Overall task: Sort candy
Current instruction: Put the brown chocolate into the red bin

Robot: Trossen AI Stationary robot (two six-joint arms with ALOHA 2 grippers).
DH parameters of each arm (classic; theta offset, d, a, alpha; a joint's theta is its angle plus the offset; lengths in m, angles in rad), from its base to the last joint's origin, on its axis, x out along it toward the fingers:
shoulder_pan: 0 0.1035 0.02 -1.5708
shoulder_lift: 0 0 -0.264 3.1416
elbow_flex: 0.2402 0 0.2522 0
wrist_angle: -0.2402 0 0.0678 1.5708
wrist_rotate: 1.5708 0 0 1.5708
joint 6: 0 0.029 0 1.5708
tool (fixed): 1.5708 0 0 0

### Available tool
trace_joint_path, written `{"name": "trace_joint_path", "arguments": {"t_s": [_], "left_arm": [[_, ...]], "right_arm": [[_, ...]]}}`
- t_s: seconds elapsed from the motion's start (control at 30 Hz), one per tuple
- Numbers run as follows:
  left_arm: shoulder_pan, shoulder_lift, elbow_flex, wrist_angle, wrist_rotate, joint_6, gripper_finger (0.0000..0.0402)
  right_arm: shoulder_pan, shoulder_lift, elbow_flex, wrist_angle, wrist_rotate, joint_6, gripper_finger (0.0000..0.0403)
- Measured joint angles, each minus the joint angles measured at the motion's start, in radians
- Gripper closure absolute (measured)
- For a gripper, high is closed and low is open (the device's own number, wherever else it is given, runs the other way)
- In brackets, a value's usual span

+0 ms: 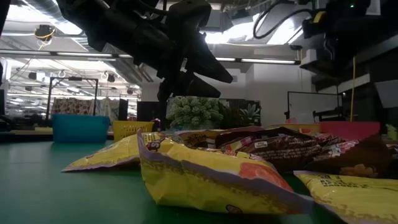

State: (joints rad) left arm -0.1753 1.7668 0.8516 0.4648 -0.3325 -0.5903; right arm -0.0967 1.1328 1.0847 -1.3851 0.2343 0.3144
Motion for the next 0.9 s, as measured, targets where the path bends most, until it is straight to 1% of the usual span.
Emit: {"name": "trace_joint_path", "arguments": {"t_s": [0.1, 0.2, 0.3, 0.43, 0.6, 0.7, 0.8, 0.9], "left_arm": [[0.000, 0.000, 0.000, 0.000, 0.000, 0.000, 0.0211], [0.000, 0.000, 0.000, 0.000, 0.000, 0.000, 0.0211], [0.000, 0.000, 0.000, 0.000, 0.000, 0.000, 0.0211], [0.000, 0.000, 0.000, 0.000, 0.000, 0.000, 0.0211], [0.000, 0.000, 0.000, 0.000, 0.000, 0.000, 0.0211], [0.000, 0.000, 0.000, 0.000, 0.000, 0.000, 0.0211], [0.000, 0.000, 0.000, 0.000, 0.000, 0.000, 0.0211], [0.000, 0.000, 0.000, 0.000, 0.000, 0.000, 0.0211]], "right_arm": [[-0.141, -0.070, 0.000, 0.003, 0.001, -0.036, 0.0323], [-0.273, -0.114, 0.000, 0.005, 0.001, -0.074, 0.0323], [-0.393, -0.132, 0.000, 0.012, 0.000, -0.086, 0.0323], [-0.518, -0.129, 0.000, 0.052, -0.016, -0.086, 0.0323], [-0.643, -0.129, 0.000, 0.094, -0.016, -0.133, 0.0323], [-0.688, -0.124, 0.000, 0.105, -0.017, -0.139, 0.0322], [-0.720, -0.114, 0.000, 0.105, -0.017, -0.138, 0.0303], [-0.744, -0.114, 0.000, 0.105, -0.017, -0.138, 0.0270]]}}
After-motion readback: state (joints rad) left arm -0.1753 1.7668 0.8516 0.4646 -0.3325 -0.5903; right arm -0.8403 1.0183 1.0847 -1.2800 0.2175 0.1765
